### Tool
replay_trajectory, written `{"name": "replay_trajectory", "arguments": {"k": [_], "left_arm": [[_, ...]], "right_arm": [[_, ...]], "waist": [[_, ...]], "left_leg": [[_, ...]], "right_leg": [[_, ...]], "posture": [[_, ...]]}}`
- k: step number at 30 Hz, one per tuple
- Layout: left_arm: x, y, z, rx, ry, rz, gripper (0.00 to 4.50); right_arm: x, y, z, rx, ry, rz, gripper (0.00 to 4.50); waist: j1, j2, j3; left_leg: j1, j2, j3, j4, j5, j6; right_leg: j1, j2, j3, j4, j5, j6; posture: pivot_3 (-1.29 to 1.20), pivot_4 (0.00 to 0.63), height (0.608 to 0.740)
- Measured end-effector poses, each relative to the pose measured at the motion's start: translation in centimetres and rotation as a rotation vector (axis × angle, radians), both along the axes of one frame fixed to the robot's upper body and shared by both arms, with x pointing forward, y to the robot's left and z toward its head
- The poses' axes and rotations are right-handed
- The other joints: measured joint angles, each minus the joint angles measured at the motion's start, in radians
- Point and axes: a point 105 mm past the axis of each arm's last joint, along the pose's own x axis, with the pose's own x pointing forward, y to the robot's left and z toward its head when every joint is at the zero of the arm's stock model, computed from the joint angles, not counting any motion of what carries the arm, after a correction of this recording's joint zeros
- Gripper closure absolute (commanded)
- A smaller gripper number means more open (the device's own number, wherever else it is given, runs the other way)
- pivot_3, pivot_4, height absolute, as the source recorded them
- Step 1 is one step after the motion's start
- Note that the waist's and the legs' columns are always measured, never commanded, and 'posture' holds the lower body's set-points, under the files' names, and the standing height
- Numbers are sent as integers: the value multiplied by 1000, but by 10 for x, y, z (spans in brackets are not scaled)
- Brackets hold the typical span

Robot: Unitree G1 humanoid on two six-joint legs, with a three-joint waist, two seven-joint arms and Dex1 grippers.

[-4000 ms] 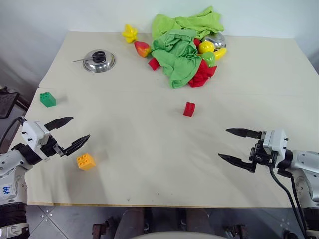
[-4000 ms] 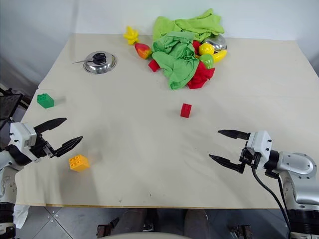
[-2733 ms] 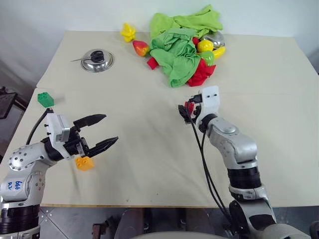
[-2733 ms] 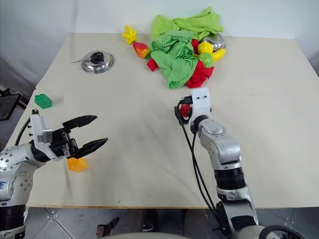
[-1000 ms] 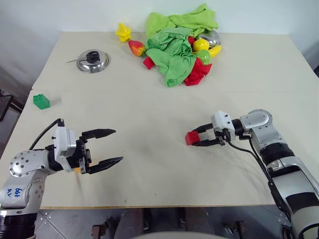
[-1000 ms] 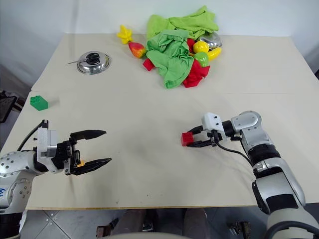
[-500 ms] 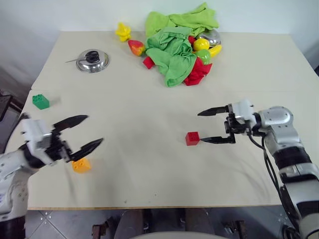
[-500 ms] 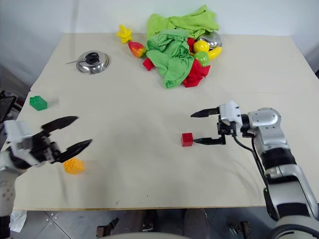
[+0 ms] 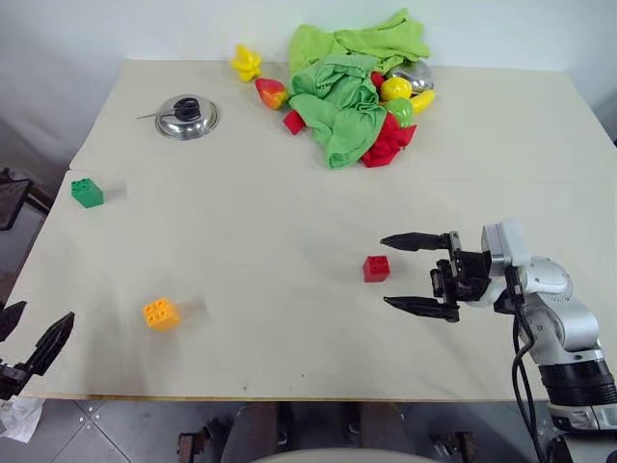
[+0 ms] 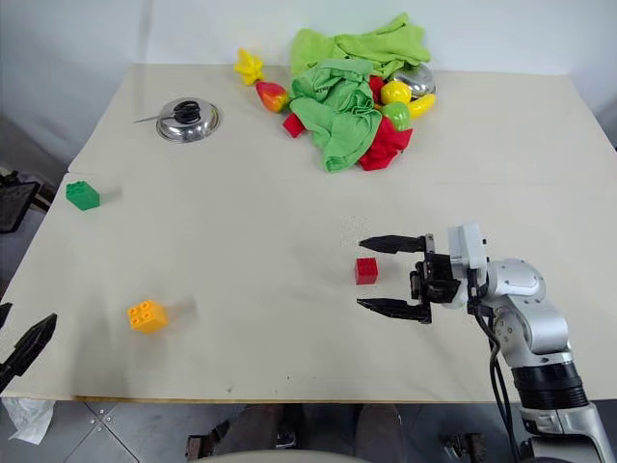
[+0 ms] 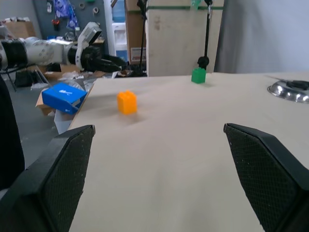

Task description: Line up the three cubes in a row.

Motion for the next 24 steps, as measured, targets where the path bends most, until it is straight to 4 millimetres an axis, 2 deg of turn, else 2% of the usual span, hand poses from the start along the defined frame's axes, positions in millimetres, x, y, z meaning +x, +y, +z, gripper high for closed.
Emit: {"name": "replay_trajectory", "arguments": {"k": [4,6,9,10,12,13,15,17,21,24], "left_arm": [[3,5,0,-51,-83,142,0],[12,2,0,-68,-102,174,0],[47,-4,6,-100,-141,217,0],[50,-5,8,-102,-149,216,0],[84,-6,25,-108,-168,241,0],[92,-6,31,-98,-169,250,0],[124,-1,53,-87,-178,314,0],[138,5,63,-83,-169,374,0],[168,12,61,-112,-86,472,0],[189,9,58,-108,-9,474,0]], "right_arm": [[3,-3,4,33,-13,-48,21],[4,-6,5,37,-18,-74,21],[6,-6,3,34,-17,-101,21],[6,-6,3,34,-17,-101,21],[7,-8,-1,31,-6,-116,21],[7,-7,-1,33,-6,-116,21],[7,-7,-3,37,1,-122,21],[7,-6,-3,45,1,-121,21],[8,-4,-4,58,7,-132,21],[8,-4,-6,62,11,-139,21]], "waist": [[1,-1,-1],[1,-2,-1],[9,-3,-2],[8,-4,-2],[12,-5,-3],[13,-6,-3],[17,-6,-4],[16,-6,-4],[7,-7,-4],[5,-8,-4]], "left_leg": [[0,0,0,0,-1,0],[0,0,0,0,-1,1],[0,-1,0,1,0,1],[0,-1,0,1,0,1],[0,-1,0,1,0,1],[0,-1,0,1,1,1],[0,-1,1,1,1,1],[1,-2,1,1,1,1],[0,-2,1,0,0,1],[0,-3,1,0,1,1]], "right_leg": [[0,0,0,0,0,0],[0,1,0,0,0,0],[0,1,-1,1,0,0],[0,1,-1,1,0,0],[1,1,-1,2,0,0],[0,2,-1,2,0,0],[0,2,-1,2,0,0],[0,2,-1,2,0,0],[0,3,-3,2,0,0],[0,3,-3,2,0,0]], "posture": [[0,150,740],[0,150,740],[0,150,740],[0,150,740],[0,150,740],[0,150,740],[0,150,740],[0,150,740],[0,150,740],[0,150,740]]}}
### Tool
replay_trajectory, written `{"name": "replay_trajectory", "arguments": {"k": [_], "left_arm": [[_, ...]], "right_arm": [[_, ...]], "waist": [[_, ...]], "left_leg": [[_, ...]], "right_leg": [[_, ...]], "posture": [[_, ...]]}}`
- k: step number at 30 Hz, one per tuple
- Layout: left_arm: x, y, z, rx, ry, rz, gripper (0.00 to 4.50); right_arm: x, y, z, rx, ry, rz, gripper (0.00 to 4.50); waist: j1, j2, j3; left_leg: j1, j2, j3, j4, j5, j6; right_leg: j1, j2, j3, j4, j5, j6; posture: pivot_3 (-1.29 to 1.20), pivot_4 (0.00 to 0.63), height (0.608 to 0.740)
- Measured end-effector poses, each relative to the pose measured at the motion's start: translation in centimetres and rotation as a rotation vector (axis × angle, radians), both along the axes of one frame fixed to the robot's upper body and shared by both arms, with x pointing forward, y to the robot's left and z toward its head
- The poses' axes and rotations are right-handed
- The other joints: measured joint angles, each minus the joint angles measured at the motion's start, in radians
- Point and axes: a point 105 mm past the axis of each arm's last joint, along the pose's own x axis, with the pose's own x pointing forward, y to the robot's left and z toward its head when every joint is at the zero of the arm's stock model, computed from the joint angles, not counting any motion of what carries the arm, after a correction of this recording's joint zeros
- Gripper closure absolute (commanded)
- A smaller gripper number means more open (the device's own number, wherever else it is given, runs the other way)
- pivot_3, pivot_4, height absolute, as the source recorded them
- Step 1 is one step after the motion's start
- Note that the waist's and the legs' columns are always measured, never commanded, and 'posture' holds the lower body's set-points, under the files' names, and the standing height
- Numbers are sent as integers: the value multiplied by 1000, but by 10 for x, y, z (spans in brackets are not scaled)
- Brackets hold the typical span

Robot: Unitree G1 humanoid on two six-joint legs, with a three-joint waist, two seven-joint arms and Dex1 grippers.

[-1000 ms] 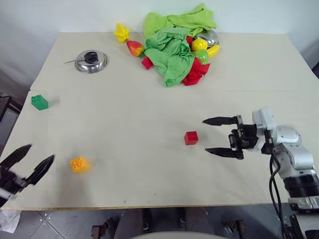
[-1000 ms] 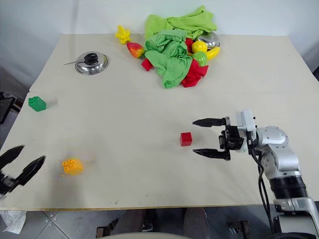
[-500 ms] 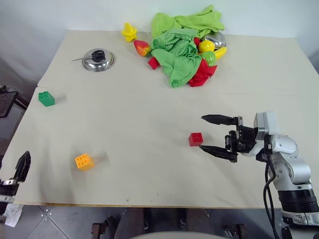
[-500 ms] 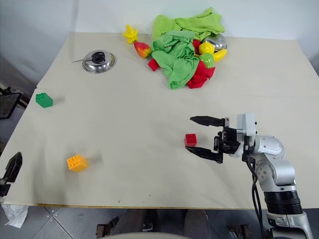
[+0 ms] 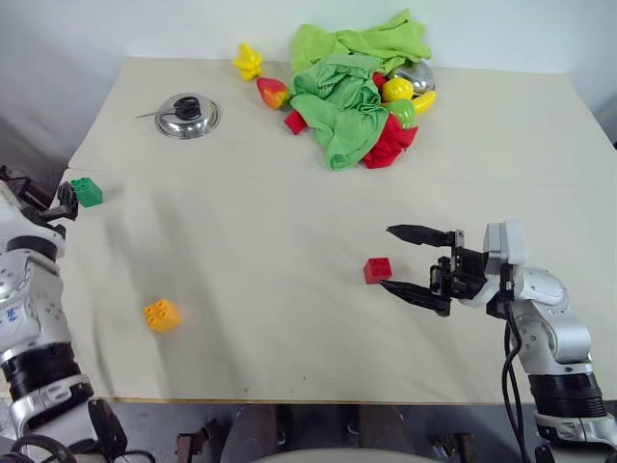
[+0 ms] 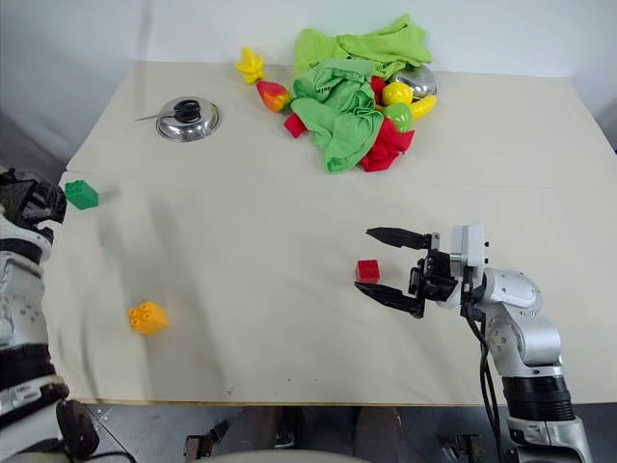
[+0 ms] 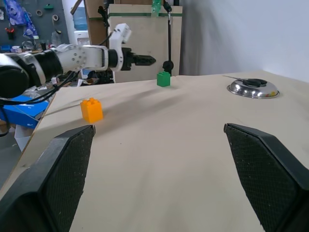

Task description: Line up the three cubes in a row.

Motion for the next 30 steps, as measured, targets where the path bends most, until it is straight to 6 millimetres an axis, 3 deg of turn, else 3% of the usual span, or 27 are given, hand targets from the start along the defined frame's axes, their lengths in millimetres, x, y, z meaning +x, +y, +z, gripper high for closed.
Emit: {"name": "replay_trajectory", "arguments": {"k": [7,14,18,21,28,30], "left_arm": [[31,7,7,-34,96,-24,0],[41,5,-23,-67,229,-73,0],[44,4,-29,-81,242,-68,0],[46,3,-29,-73,239,-67,595],[47,2,-32,-44,240,-78,2829],[48,1,-30,-33,227,-93,3048]], "right_arm": [[-3,2,-2,12,6,-10,21],[-4,5,2,20,-10,-15,21],[-2,10,3,63,-15,-40,21],[1,11,4,69,-30,-72,0],[7,10,2,97,-37,-136,0],[7,9,2,100,-43,-143,0]], "waist": [[-5,-1,0],[-8,-1,0],[-8,-3,0],[-8,-3,0],[-8,-3,0],[-8,-3,0]], "left_leg": [[0,-5,0,0,0,0],[0,-6,0,0,0,-1],[0,-6,0,0,0,-1],[0,-6,0,0,0,0],[0,-6,-1,0,0,0],[0,-6,-1,0,0,0]], "right_leg": [[0,0,0,0,0,0],[0,0,0,0,0,0],[0,0,0,0,0,0],[0,0,0,1,0,0],[0,0,0,1,0,0],[0,0,0,1,0,0]], "posture": [[0,150,740],[0,150,740],[0,150,740],[0,150,740],[0,150,740],[0,150,740]]}}
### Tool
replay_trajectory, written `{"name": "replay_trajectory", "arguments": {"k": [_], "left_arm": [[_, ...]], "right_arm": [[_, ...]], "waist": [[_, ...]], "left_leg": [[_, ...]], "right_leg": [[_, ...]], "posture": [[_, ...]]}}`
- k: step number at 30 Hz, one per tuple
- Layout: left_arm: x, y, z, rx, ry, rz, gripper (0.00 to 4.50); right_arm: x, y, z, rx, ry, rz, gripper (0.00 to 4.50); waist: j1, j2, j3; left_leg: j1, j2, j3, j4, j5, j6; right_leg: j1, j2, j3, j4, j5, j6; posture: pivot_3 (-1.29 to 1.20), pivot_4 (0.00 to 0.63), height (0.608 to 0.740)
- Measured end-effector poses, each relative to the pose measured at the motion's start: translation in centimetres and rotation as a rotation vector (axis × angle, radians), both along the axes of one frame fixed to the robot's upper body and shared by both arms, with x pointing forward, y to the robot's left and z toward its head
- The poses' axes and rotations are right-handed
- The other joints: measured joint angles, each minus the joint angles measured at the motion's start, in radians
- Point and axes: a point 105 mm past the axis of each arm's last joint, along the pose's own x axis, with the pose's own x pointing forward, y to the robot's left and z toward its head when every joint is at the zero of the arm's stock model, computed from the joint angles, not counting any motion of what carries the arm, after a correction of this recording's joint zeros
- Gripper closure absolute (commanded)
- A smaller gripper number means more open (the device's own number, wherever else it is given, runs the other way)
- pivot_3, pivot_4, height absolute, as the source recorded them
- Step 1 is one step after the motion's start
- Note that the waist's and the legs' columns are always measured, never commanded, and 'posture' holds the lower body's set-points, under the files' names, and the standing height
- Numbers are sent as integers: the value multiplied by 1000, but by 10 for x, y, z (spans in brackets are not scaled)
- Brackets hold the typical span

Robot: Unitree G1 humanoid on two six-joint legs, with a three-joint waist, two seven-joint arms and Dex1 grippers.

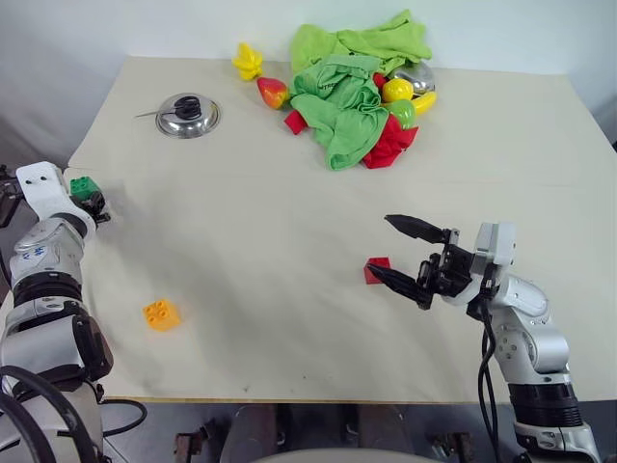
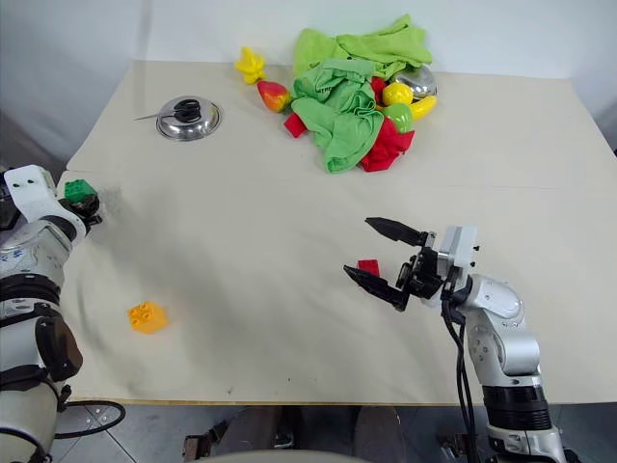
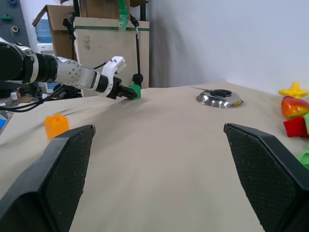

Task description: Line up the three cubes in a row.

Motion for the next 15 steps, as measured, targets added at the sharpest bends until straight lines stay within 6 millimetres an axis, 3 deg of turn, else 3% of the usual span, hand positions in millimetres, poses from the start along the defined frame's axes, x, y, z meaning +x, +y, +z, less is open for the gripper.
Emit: {"name": "replay_trajectory", "arguments": {"k": [3,5,8,10,13,15], "left_arm": [[4,-9,12,31,-77,-96,3048],[6,-27,26,63,-176,-263,3048],[0,-78,51,134,-328,-672,3048],[-10,-113,57,199,-355,-922,3048],[-34,-181,46,296,-299,-1377,3048],[-43,-211,37,315,-258,-1558,3048]], "right_arm": [[0,-2,-3,4,11,-15,0],[0,-7,-3,8,13,-36,0],[-3,-19,-5,-21,17,-77,0],[-5,-28,-5,-45,16,-102,0],[-8,-45,-3,-95,12,-144,0],[-10,-53,-2,-116,11,-163,0]], "waist": [[1,0,0],[1,0,0],[2,0,0],[0,0,0],[3,0,0],[3,0,0]], "left_leg": [[0,0,0,0,0,0],[0,0,0,0,0,0],[-1,-1,0,0,0,0],[-1,-1,1,0,0,0],[-1,-1,1,1,0,0],[-1,0,1,1,0,1]], "right_leg": [[0,0,0,0,0,0],[0,0,0,0,0,0],[0,0,0,0,0,0],[0,0,0,0,0,0],[0,0,0,0,0,0],[0,0,1,0,0,0]], "posture": [[0,150,740],[0,150,740],[0,150,740],[0,150,740],[0,150,740],[0,150,740]]}}
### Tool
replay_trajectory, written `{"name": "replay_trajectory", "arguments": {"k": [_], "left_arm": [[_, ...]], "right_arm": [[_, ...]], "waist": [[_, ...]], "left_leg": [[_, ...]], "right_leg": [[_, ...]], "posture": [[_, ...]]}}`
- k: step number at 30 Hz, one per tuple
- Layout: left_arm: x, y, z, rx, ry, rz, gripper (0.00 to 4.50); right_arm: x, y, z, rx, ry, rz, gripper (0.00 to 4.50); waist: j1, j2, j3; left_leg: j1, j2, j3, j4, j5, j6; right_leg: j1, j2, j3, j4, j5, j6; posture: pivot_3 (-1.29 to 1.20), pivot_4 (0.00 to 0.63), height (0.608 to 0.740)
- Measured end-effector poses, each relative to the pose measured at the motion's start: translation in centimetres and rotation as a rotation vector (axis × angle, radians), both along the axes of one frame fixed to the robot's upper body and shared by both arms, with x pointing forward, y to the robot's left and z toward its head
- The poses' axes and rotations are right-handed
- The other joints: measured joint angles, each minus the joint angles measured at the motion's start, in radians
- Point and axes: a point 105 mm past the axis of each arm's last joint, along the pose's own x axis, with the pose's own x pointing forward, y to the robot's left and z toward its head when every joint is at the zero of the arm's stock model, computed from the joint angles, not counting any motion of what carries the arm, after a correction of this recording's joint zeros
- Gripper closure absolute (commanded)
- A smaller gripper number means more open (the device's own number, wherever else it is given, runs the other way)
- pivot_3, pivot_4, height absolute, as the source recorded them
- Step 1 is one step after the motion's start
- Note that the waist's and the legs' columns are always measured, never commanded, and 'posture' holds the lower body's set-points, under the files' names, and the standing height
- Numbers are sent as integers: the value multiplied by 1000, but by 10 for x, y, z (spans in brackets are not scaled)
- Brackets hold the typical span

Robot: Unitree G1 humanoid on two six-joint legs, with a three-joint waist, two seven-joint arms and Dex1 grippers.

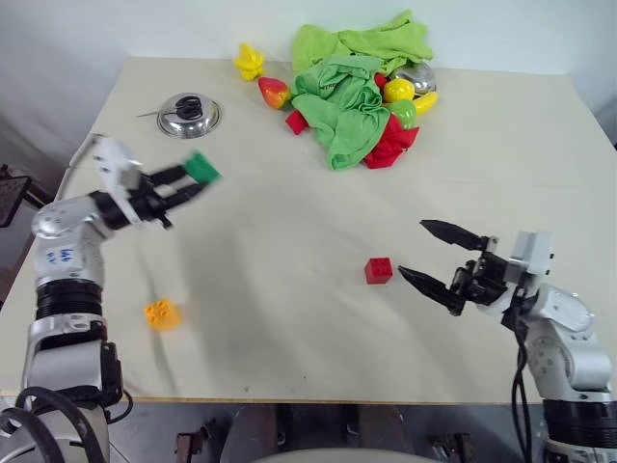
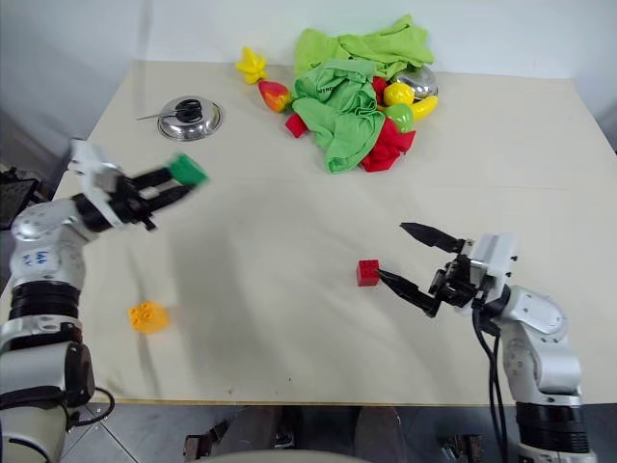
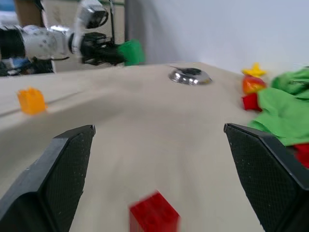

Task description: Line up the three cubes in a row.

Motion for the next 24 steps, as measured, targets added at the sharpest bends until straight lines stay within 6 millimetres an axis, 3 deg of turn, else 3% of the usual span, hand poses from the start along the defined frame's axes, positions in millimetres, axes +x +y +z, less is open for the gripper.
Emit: {"name": "replay_trajectory", "arguments": {"k": [5,9,18,24], "left_arm": [[-14,-76,-19,163,20,-353,3048],[-11,-104,-29,252,41,-404,3048],[-18,-111,-71,363,184,-382,3048],[-18,-115,-72,384,178,-356,3048]], "right_arm": [[-12,-19,1,-86,14,-7,0],[-25,-29,-8,-137,64,1,0],[-35,-42,-9,-147,80,-63,0],[-37,-42,-10,-135,83,-81,0]], "waist": [[6,0,0],[6,0,0],[8,0,0],[24,0,0]], "left_leg": [[-1,0,1,2,0,1],[-1,0,1,1,0,1],[-1,2,0,4,0,2],[-2,7,-1,8,0,2]], "right_leg": [[0,0,0,0,0,1],[0,0,0,0,0,1],[0,0,1,1,1,1],[1,0,1,2,1,1]], "posture": [[0,150,740],[0,150,740],[0,150,740],[0,150,740]]}}
